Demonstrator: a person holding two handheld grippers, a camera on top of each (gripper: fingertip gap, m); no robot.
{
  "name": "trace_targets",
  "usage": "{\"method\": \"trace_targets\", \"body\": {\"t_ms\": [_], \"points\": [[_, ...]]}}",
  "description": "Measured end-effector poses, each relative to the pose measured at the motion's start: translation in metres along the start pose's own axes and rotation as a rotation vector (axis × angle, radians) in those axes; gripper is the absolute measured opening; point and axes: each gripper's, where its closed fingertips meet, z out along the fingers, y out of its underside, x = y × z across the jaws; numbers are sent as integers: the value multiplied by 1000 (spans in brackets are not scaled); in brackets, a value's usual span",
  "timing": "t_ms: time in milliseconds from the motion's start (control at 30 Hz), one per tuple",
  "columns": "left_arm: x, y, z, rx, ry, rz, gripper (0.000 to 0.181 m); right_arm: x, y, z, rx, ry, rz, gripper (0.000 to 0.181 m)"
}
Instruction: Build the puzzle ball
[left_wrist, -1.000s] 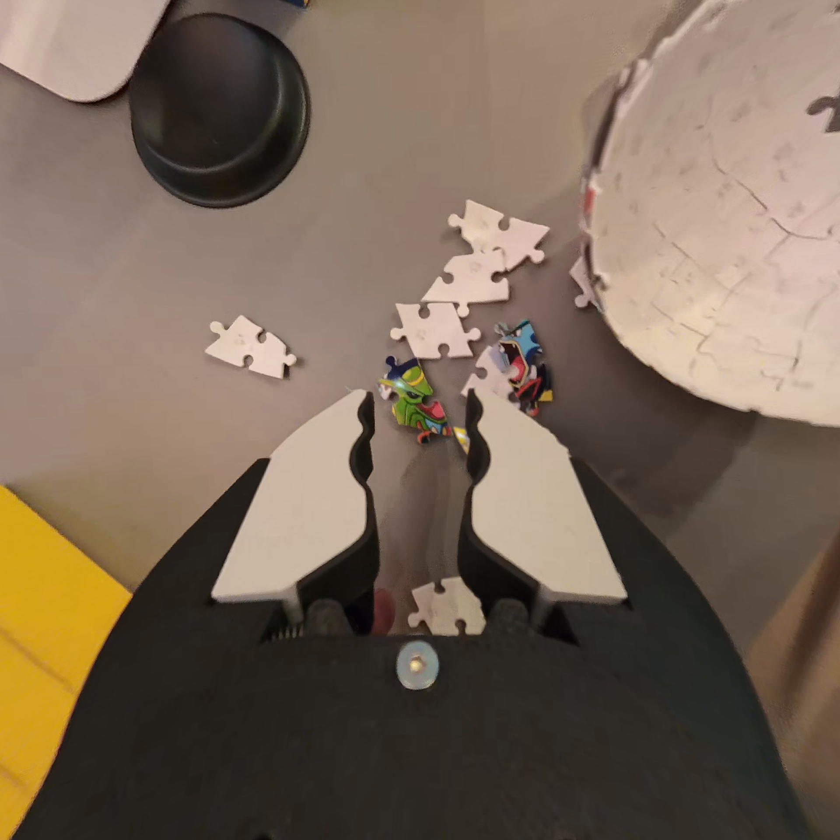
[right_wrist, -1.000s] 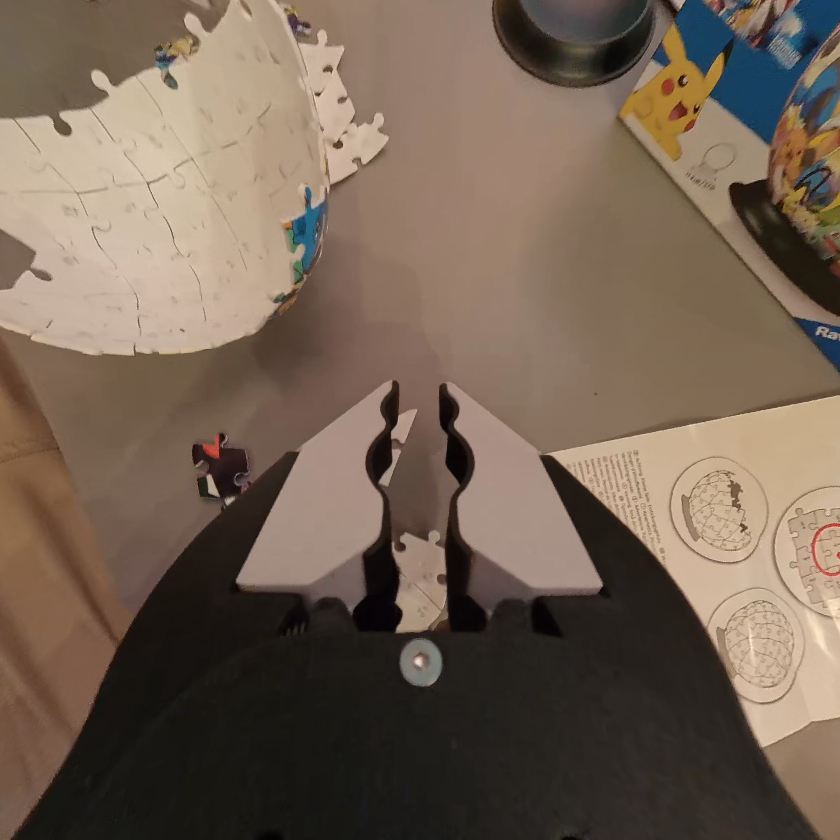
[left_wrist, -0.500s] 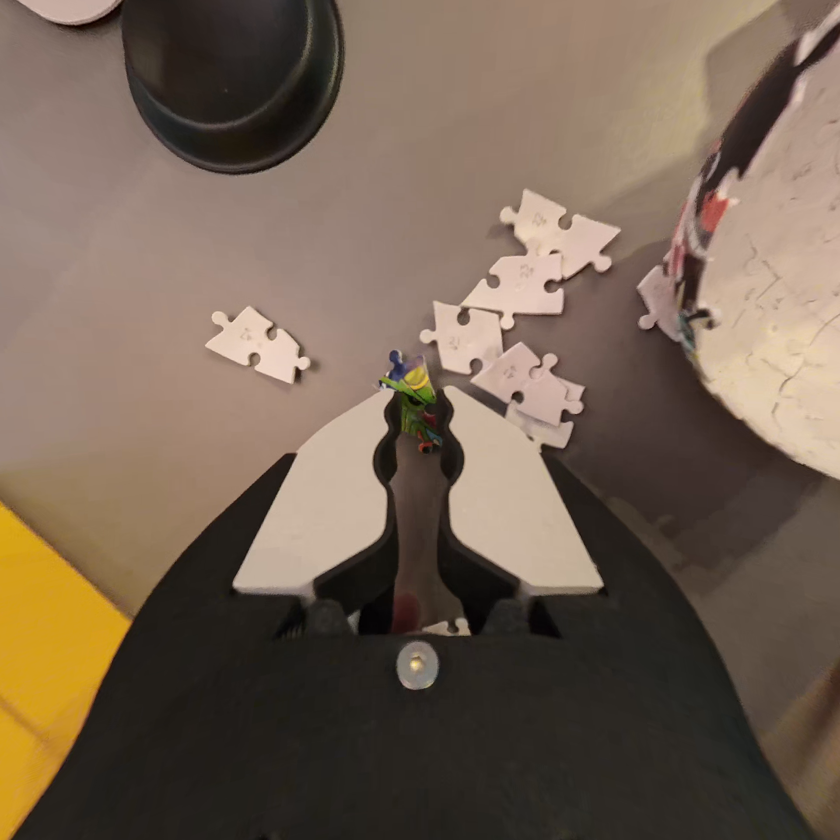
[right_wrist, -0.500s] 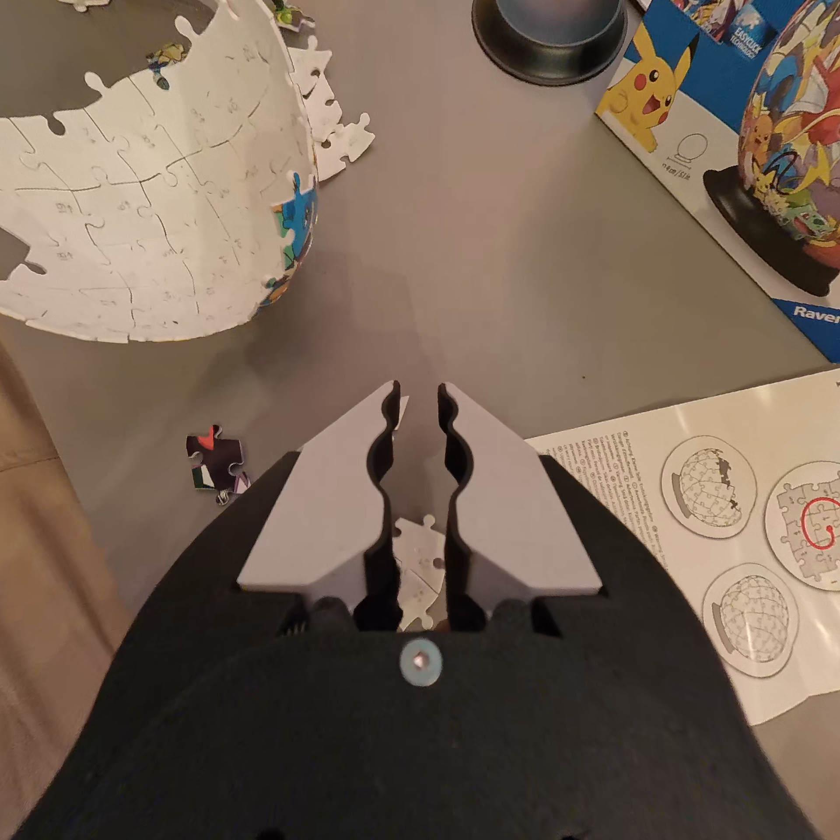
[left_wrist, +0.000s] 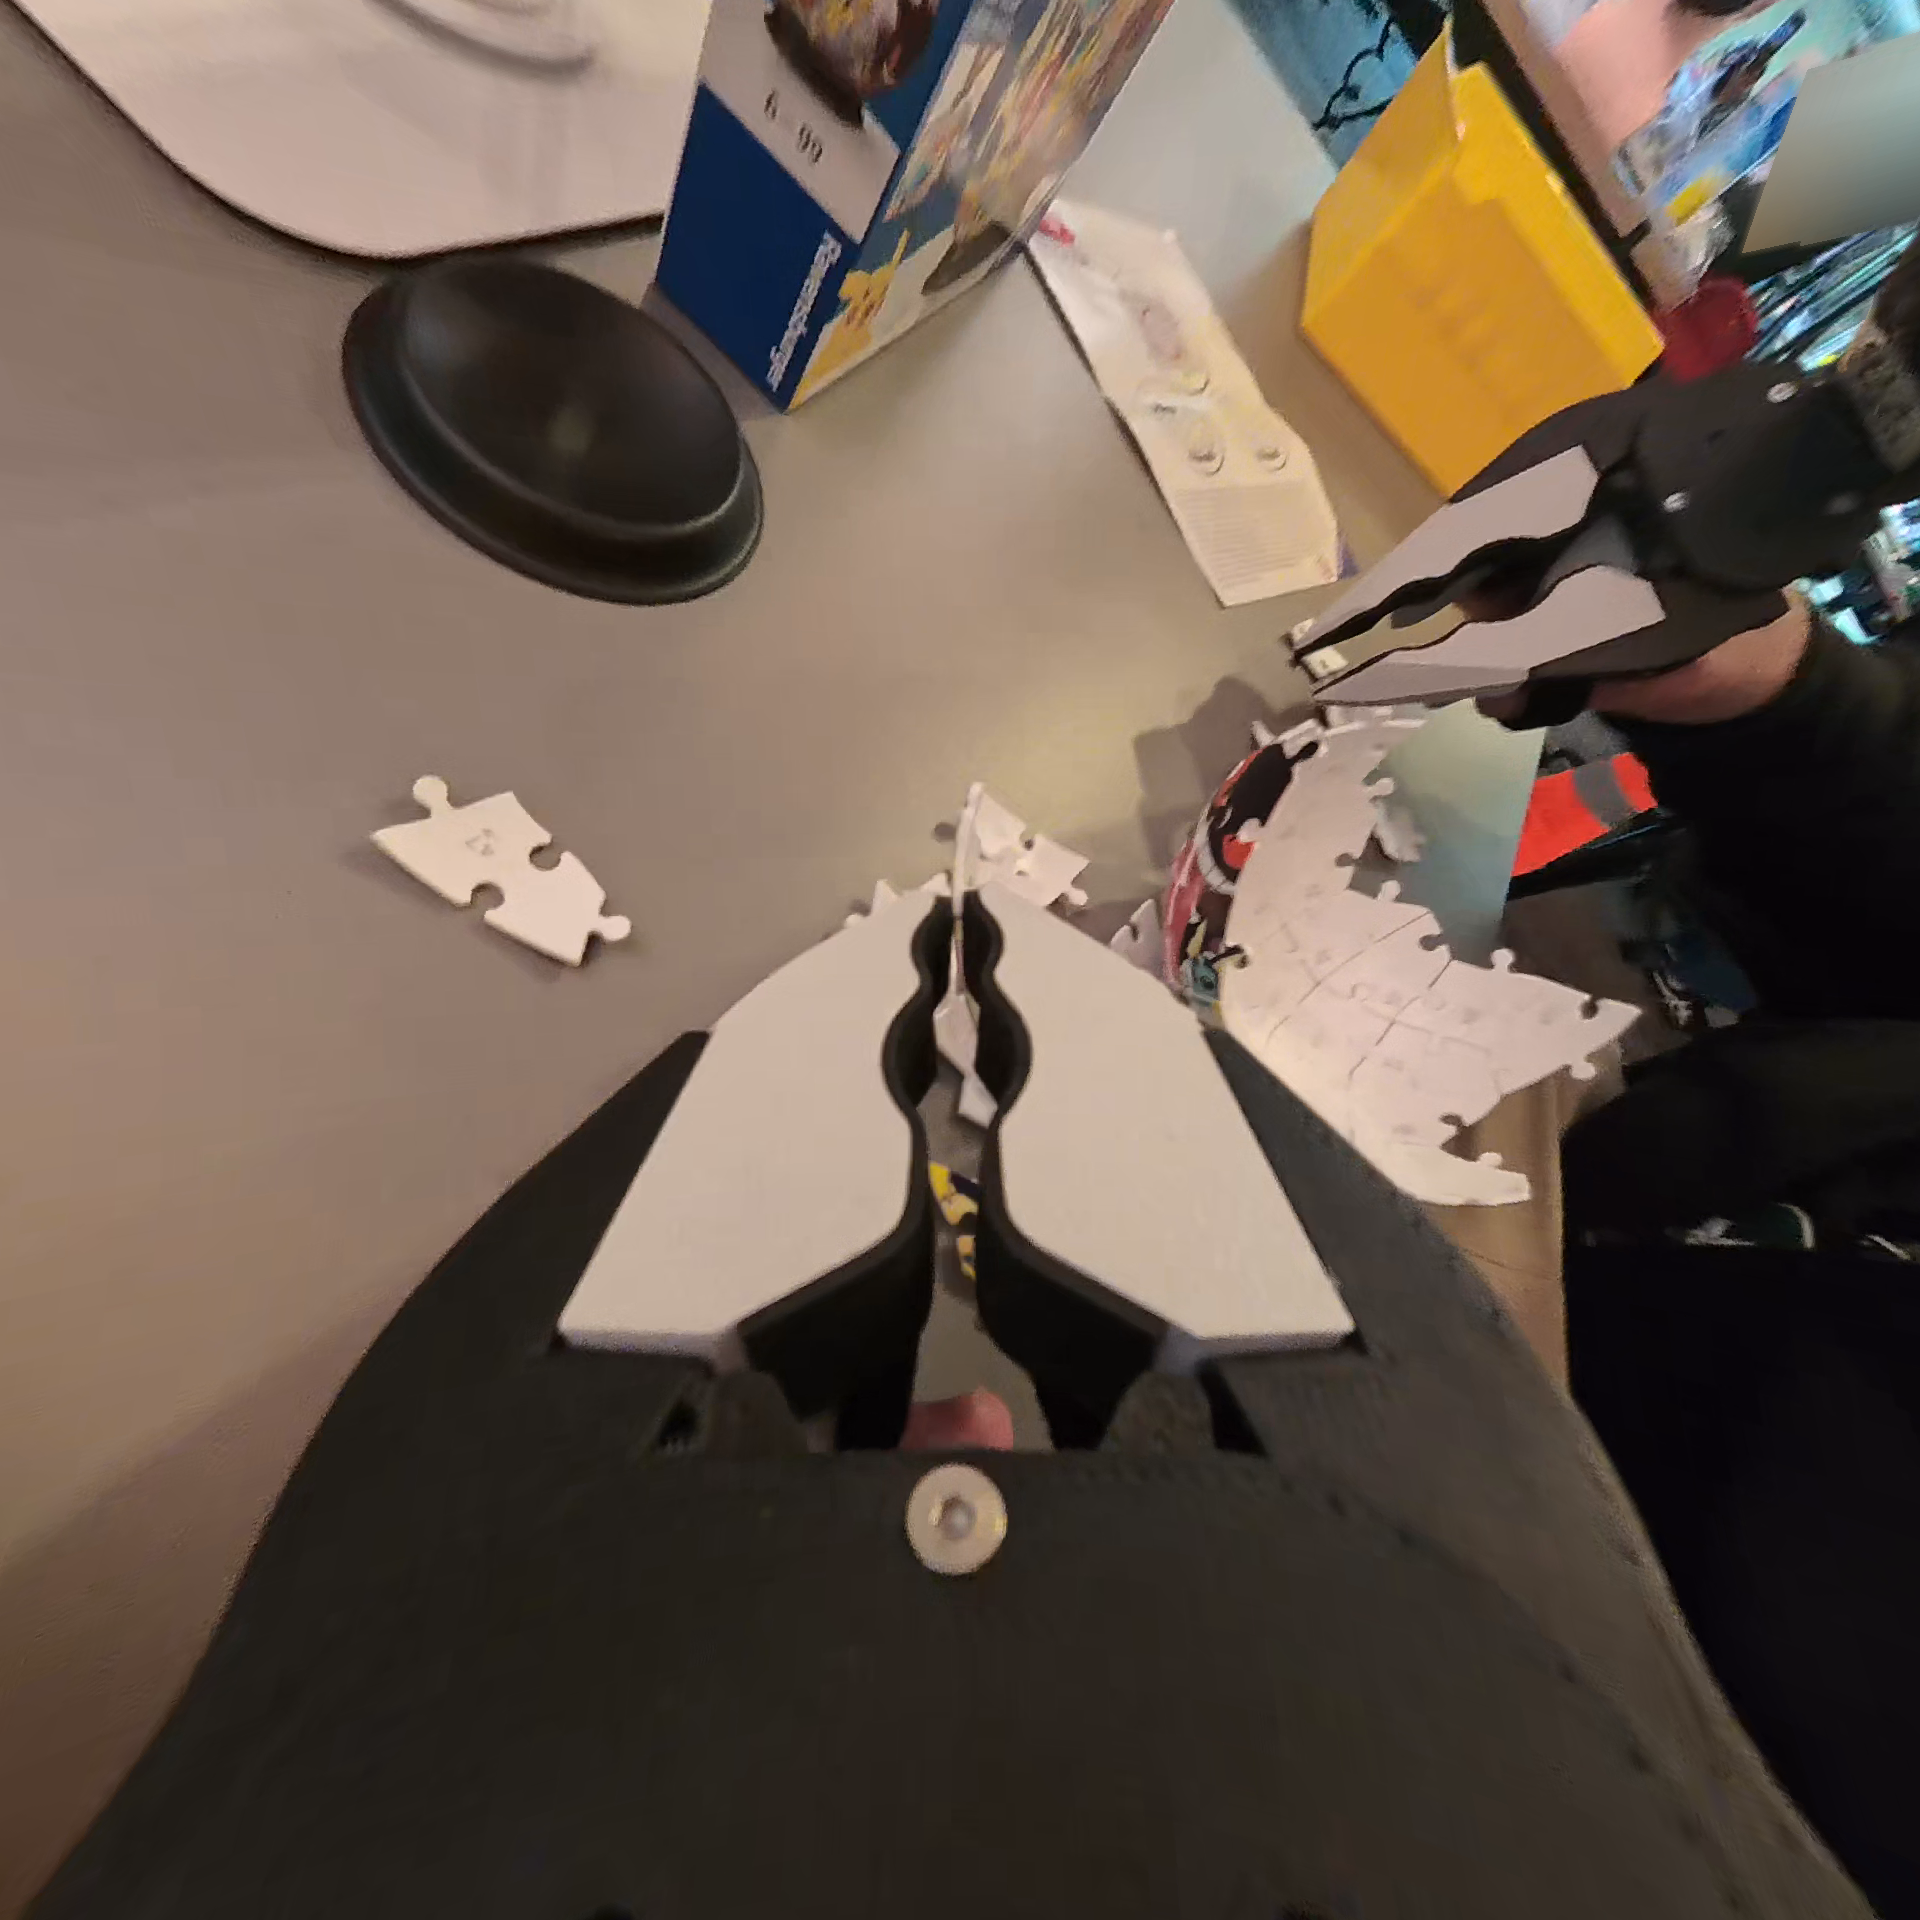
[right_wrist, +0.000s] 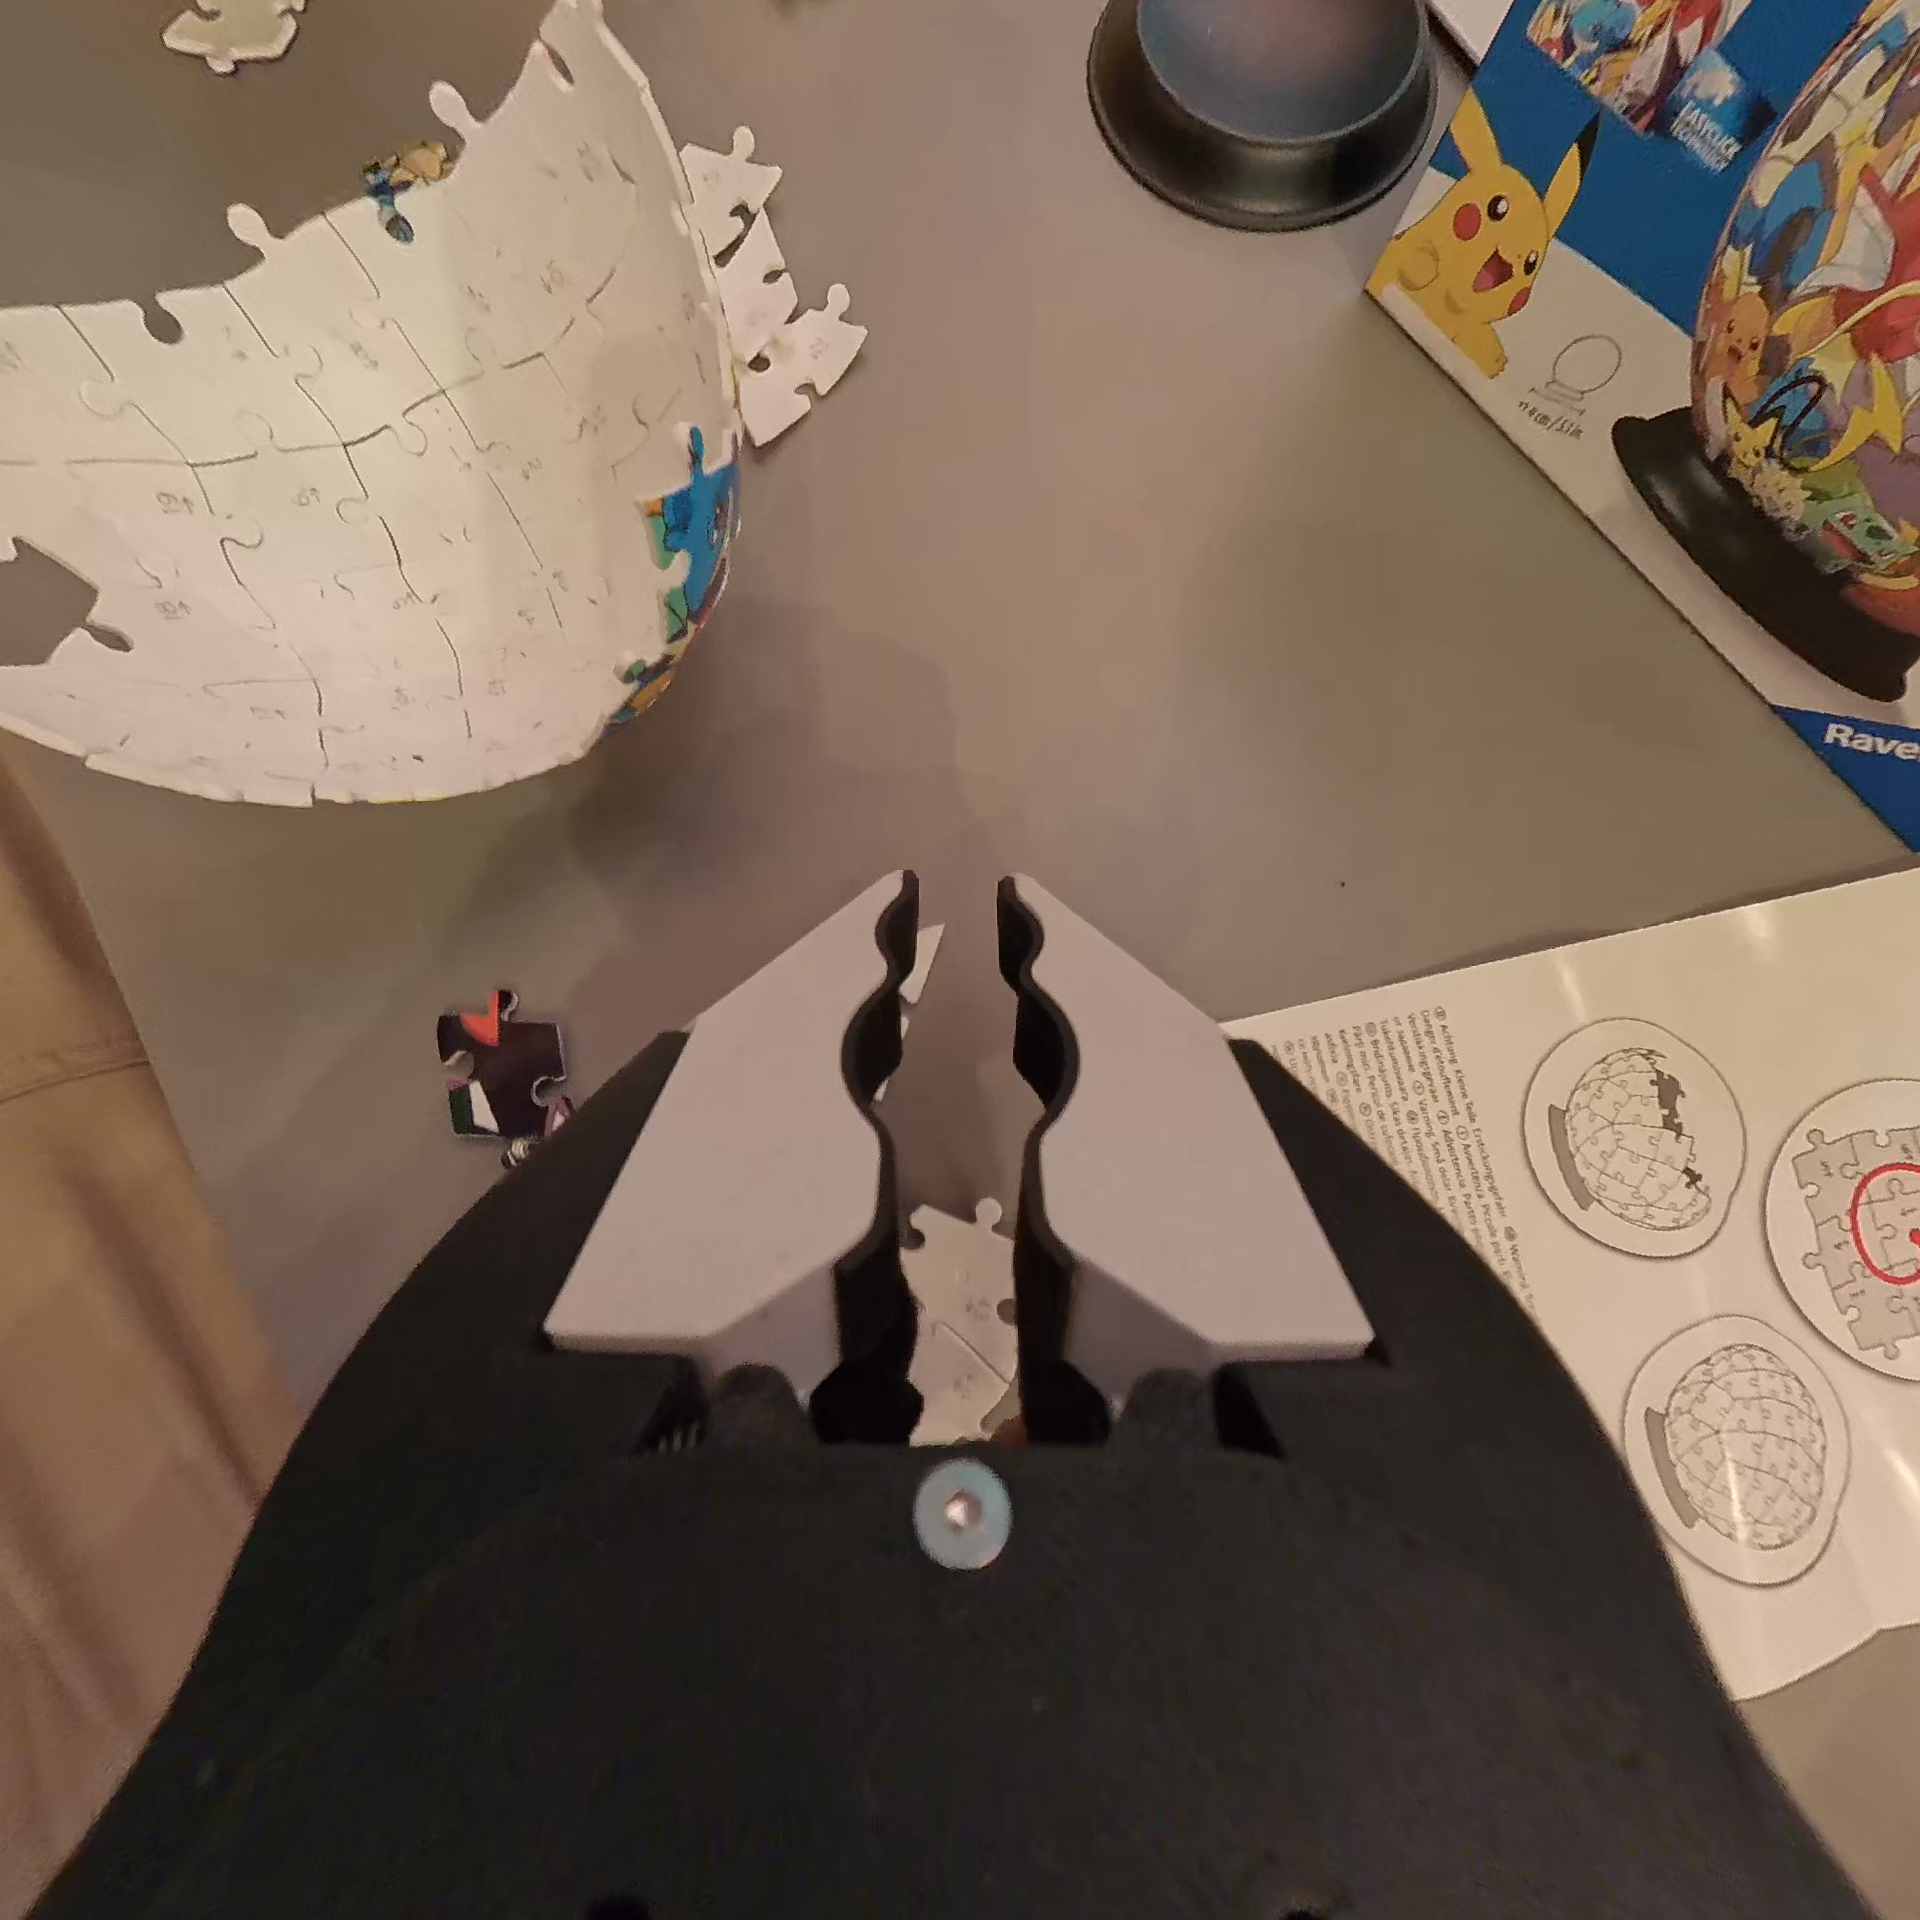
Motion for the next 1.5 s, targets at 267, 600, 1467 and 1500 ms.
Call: {"method": "trace_targets", "body": {"t_ms": [267,600,1467,1500], "points": [[-9,-2,-6,-18,-54,9,2,6,-13,2,45,-5,28,16],[-35,20,-5,-297,-301,203,49,9,-57,9,130,-71,39,17],[-10,12,32,-313,-189,412,2,23,-35,14,121,-53,72,15],[-9,10,31,-298,-182,402,2,23,-36,14,126,-56,75,14]]}}
